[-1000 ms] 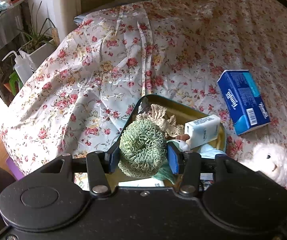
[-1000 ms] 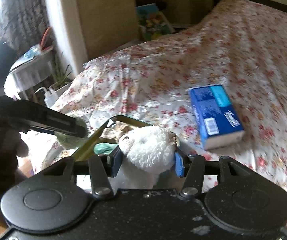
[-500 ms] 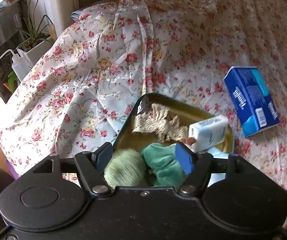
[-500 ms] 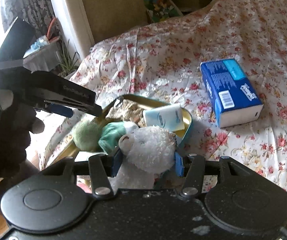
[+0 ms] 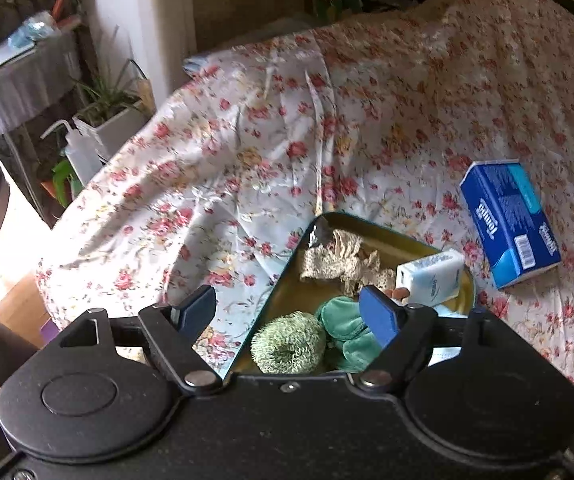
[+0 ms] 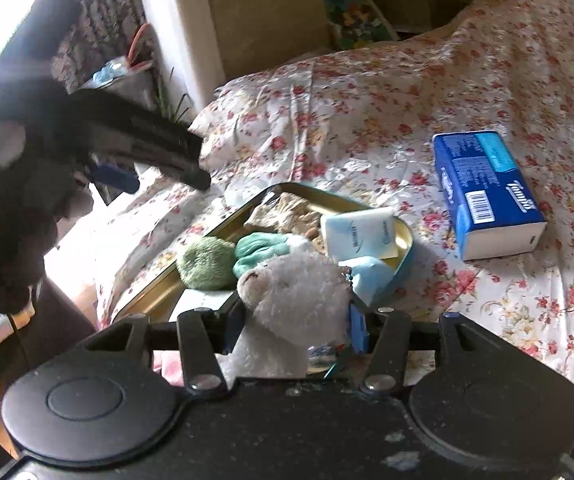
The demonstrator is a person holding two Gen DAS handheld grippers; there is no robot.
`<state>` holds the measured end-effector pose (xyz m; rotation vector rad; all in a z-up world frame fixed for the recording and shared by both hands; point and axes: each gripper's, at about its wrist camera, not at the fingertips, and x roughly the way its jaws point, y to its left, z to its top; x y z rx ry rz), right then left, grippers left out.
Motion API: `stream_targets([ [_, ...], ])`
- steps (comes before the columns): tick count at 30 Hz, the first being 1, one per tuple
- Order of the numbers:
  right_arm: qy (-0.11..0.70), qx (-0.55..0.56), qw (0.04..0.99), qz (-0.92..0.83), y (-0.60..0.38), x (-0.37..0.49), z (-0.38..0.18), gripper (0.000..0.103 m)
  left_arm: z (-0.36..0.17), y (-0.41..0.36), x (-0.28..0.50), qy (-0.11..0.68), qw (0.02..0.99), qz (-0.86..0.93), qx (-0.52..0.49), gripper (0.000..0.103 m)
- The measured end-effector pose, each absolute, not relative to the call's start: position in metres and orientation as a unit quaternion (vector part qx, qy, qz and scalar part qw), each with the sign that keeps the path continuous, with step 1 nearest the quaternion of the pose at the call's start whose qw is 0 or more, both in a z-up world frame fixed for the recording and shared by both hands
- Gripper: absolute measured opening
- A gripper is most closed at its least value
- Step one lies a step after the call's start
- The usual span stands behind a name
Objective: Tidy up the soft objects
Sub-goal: 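Lower the white teddy bear into the tray and open the right tool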
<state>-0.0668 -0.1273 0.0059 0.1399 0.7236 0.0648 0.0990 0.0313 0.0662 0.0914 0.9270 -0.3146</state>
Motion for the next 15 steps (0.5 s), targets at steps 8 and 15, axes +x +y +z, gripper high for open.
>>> stream_targets([
  [8,0.365,0.053,0.928,0.049,-0.116,-0.068,0.0,0.052,0.087,0.026,0.063,0.401,0.9,-0.158,0.057,0.087],
  [15,0.373,0.041,0.925,0.057,-0.111,-0.068,-0.004,0.056,0.09,0.031,0.053,0.391,0.904,-0.168,0.043,0.091],
])
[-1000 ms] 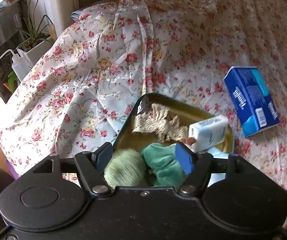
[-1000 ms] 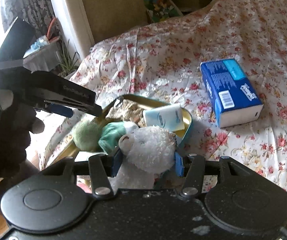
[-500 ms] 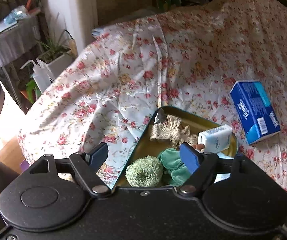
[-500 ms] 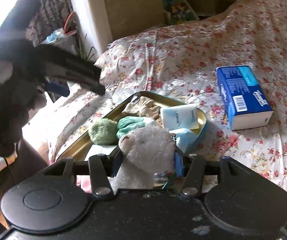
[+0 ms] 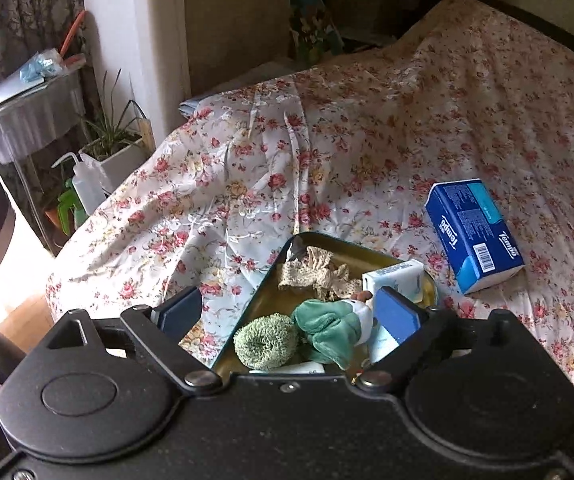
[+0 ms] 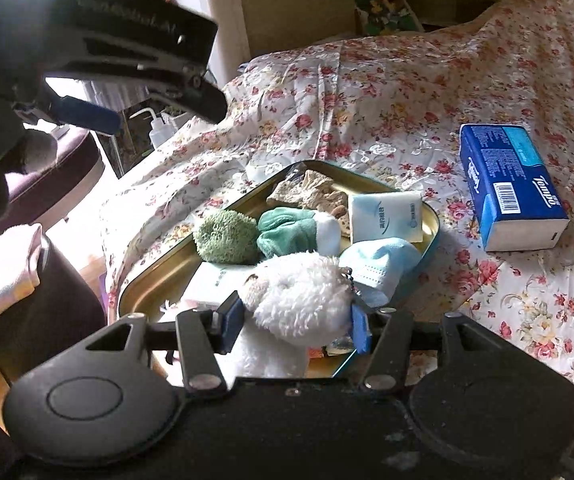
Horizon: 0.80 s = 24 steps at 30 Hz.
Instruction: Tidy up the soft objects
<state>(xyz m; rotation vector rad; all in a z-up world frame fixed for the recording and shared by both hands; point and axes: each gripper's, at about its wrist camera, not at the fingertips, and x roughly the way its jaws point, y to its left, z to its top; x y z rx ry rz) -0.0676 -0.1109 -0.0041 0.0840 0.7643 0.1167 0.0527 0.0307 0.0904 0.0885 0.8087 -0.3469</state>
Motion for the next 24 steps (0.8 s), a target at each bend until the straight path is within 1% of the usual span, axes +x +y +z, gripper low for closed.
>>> stream_targets([
  [1,0.374,0.039,0.925,0.057,-0.11,-0.067,-0.005,0.067,0.09,0.031,0.053,0.391,0.904,-0.166,0.043,0.091],
  [2,0.373,0.038,0.925,0.056,-0.11,-0.067,-0.006,0.072,0.089,0.032,0.053,0.391,0.905,-0.161,0.044,0.091],
  [4,0.373,0.035,0.926,0.052,-0.109,-0.066,-0.007,0.072,0.089,0.035,0.054,0.39,0.908,-0.149,0.042,0.092],
  [6,0.374,0.033,0.926,0.05,-0.11,-0.066,-0.007,0.072,0.088,0.039,0.054,0.39,0.909,-0.142,0.032,0.096],
  [10,0.377,0.032,0.925,0.043,-0.112,-0.065,-0.007,0.076,0.086,0.047,0.057,0.396,0.909,-0.126,0.016,0.096],
  [17,0.372,0.026,0.928,0.021,-0.116,-0.065,-0.005,0.083,0.079,0.048,0.057,0.408,0.905,-0.113,0.035,0.096],
  [21,0.374,0.029,0.927,0.004,-0.121,-0.063,-0.006,0.084,0.073,0.043,0.055,0.413,0.903,-0.109,0.05,0.096],
  [22,0.374,0.031,0.927,-0.002,-0.123,-0.062,-0.006,0.087,0.071,0.042,0.055,0.415,0.902,-0.107,0.054,0.096],
  [23,0.376,0.034,0.926,-0.008,-0.125,-0.061,-0.006,0.092,0.07,0.041,0.054,0.416,0.901,-0.106,0.058,0.096],
  [24,0.377,0.037,0.925,-0.014,-0.127,-0.061,-0.006,0.094,0.068,0.04,0.054,0.417,0.9,-0.106,0.061,0.096],
])
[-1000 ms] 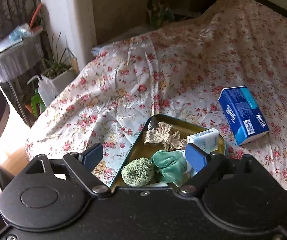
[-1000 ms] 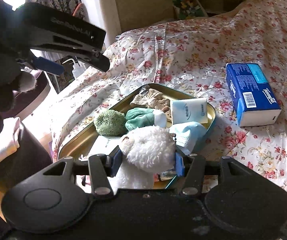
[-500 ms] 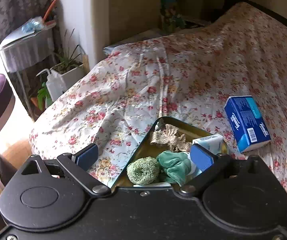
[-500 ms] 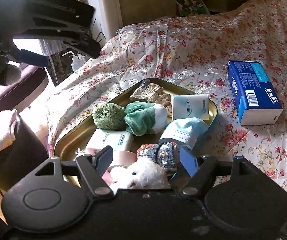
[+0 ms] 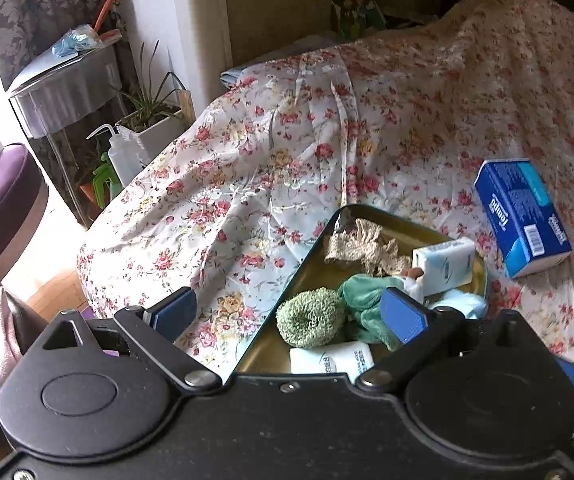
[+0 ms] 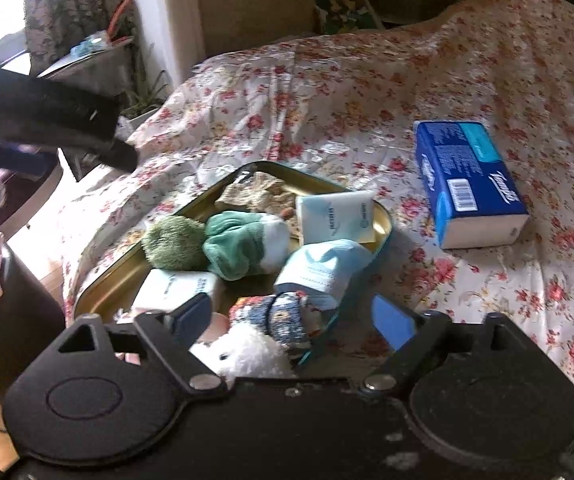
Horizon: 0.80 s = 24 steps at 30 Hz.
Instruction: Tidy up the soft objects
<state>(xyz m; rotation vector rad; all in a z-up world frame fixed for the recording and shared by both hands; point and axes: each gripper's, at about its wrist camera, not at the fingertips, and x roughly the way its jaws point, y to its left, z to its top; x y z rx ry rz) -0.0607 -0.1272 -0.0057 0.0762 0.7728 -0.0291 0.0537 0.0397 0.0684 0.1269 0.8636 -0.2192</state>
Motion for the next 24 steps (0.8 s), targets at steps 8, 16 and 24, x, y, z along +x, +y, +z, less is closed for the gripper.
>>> stream_targets([
  [8,0.384,0.06,0.919,-0.073,-0.149,-0.054,-0.006,0.1,0.054,0.028,0.042,0.43,0.893,-0.104,0.087,0.096],
  [16,0.382,0.078,0.914,-0.115,-0.169,-0.052,-0.003,0.103,0.04,0.026,0.034,0.449,0.885,-0.096,0.078,0.096],
  [24,0.364,0.069,0.917,-0.148,-0.176,-0.054,0.001,0.103,0.035,0.024,0.028,0.455,0.883,-0.09,0.071,0.096],
])
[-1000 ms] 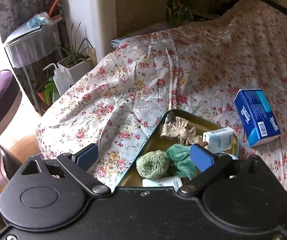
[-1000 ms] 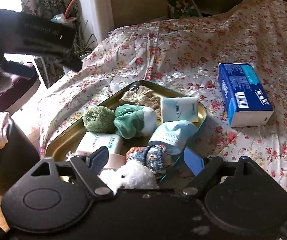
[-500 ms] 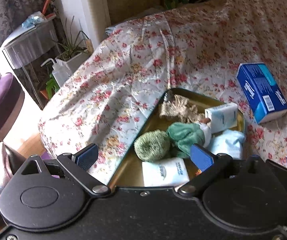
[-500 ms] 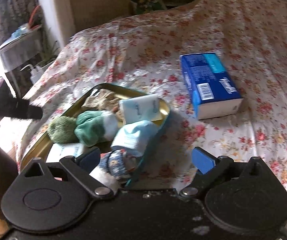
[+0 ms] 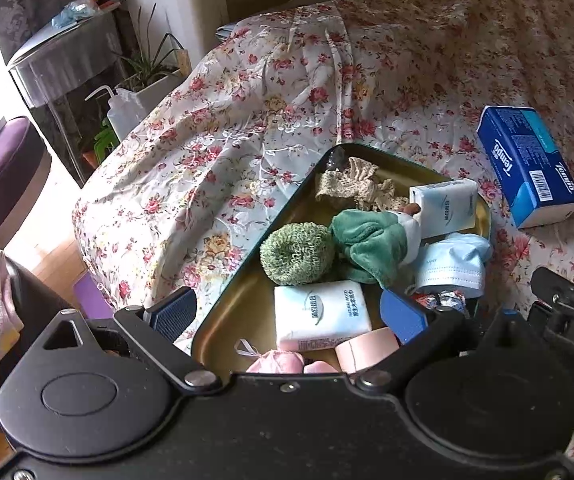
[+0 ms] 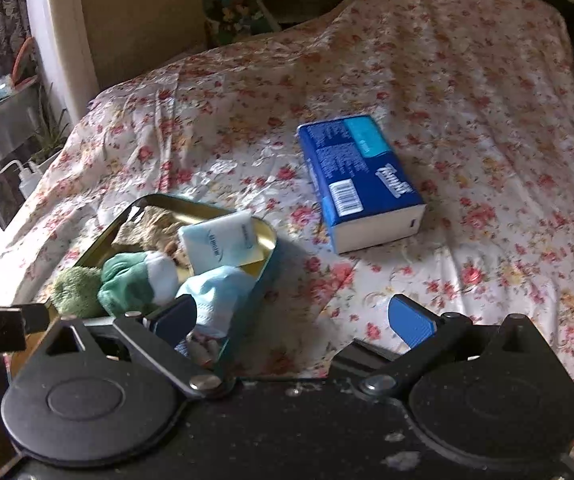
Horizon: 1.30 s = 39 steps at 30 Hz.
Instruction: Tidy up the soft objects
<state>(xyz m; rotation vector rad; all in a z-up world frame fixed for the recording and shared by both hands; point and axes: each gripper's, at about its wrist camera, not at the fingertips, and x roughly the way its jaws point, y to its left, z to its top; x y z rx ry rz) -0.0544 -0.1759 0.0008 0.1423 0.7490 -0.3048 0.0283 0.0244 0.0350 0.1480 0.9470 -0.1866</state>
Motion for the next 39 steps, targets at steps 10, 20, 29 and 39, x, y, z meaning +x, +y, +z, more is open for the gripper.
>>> stream_targets([
  [10,0.364,0.075,0.915,-0.156,-0.177,-0.056,0.001,0.103,0.028,0.018,0.018,0.465,0.876,-0.098,0.079,0.096],
  [20,0.381,0.075,0.909,-0.151,-0.176,-0.053,-0.004,0.103,0.021,0.02,0.016,0.468,0.876,-0.089,0.075,0.096],
  [29,0.388,0.072,0.907,-0.144,-0.174,-0.052,-0.007,0.103,0.021,0.019,0.015,0.464,0.878,-0.086,0.075,0.096],
  [39,0.394,0.073,0.905,-0.145,-0.175,-0.051,-0.009,0.103,0.021,0.019,0.014,0.464,0.879,-0.084,0.072,0.096],
])
